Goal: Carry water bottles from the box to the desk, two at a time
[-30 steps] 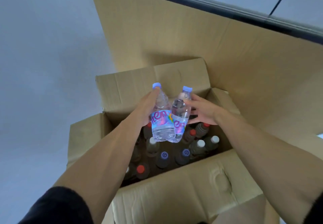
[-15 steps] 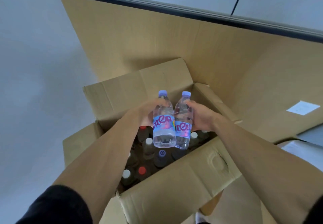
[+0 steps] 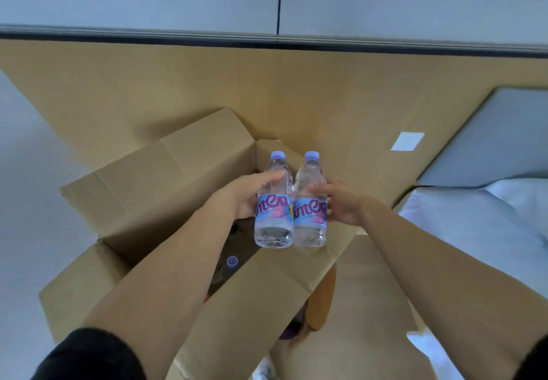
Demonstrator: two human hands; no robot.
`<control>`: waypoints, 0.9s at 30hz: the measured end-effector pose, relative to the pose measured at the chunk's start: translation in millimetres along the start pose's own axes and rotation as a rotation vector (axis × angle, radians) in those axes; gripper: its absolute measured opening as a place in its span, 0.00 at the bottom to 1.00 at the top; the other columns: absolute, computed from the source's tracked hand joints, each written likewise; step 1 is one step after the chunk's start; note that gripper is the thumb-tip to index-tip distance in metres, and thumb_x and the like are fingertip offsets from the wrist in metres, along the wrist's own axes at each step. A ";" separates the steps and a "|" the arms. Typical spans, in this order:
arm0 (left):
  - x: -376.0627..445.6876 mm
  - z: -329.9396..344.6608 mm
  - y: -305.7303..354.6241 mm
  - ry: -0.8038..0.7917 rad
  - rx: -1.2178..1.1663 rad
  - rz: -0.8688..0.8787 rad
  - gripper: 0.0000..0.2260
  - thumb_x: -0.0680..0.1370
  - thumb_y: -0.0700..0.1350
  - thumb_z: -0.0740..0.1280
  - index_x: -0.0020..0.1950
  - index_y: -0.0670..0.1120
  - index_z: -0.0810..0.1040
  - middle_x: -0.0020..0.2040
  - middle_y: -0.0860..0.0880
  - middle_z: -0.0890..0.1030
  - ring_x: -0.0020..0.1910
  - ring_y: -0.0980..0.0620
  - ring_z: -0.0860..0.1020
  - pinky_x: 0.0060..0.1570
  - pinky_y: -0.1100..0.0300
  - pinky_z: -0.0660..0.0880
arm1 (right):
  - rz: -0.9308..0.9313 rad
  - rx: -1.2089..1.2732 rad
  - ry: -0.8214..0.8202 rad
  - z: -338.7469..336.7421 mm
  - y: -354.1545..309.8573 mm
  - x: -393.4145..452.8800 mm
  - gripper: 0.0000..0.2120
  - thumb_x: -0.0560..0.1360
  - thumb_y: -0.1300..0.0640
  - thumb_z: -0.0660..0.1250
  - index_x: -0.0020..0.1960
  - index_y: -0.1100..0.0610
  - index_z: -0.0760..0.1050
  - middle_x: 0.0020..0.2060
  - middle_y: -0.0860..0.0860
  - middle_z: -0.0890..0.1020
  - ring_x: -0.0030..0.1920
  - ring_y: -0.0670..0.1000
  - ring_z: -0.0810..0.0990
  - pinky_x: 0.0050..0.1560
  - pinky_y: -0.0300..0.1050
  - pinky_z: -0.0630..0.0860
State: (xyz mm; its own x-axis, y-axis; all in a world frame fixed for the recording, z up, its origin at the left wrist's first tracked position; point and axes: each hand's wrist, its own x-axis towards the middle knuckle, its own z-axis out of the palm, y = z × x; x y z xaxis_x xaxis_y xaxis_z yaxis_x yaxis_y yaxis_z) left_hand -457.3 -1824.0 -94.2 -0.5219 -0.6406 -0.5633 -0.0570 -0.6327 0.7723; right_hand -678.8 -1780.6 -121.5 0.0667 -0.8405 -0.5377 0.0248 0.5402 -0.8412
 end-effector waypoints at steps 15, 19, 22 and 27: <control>-11.6 303.7 -107.8 -0.679 0.312 -0.127 0.04 0.79 0.41 0.67 0.54 0.43 0.76 0.49 0.41 0.81 0.47 0.43 0.82 0.55 0.48 0.79 | -0.142 0.441 0.607 -145.6 157.4 -308.1 0.24 0.78 0.59 0.70 0.72 0.52 0.69 0.68 0.63 0.76 0.67 0.67 0.75 0.68 0.67 0.71; -34.6 393.9 -157.9 -0.875 0.463 -0.142 0.24 0.72 0.38 0.73 0.67 0.40 0.72 0.60 0.35 0.77 0.59 0.35 0.77 0.68 0.35 0.70 | -0.158 0.562 0.842 -158.3 213.9 -406.7 0.24 0.78 0.58 0.70 0.72 0.52 0.68 0.68 0.62 0.76 0.68 0.67 0.75 0.66 0.69 0.71; -52.6 450.5 -199.2 -0.993 0.529 -0.175 0.25 0.72 0.39 0.74 0.66 0.43 0.69 0.59 0.35 0.79 0.55 0.36 0.80 0.63 0.37 0.75 | -0.178 0.655 0.991 -154.9 253.7 -470.7 0.26 0.78 0.60 0.69 0.74 0.53 0.66 0.67 0.64 0.76 0.66 0.68 0.76 0.67 0.72 0.69; -86.7 518.7 -263.6 -1.204 0.642 -0.321 0.08 0.77 0.37 0.71 0.50 0.47 0.75 0.43 0.44 0.85 0.42 0.45 0.84 0.45 0.50 0.82 | -0.170 0.792 1.240 -122.2 307.6 -554.7 0.25 0.78 0.61 0.69 0.73 0.51 0.68 0.66 0.62 0.78 0.65 0.67 0.78 0.66 0.70 0.71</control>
State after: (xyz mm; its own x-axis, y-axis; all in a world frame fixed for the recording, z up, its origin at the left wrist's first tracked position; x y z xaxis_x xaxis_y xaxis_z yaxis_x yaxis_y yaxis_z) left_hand -838.5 -1376.0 -96.6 -0.7939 0.4608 -0.3968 -0.5147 -0.1618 0.8419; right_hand -830.1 -1153.5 -89.0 -0.8567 -0.1736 -0.4858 0.4972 -0.0265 -0.8673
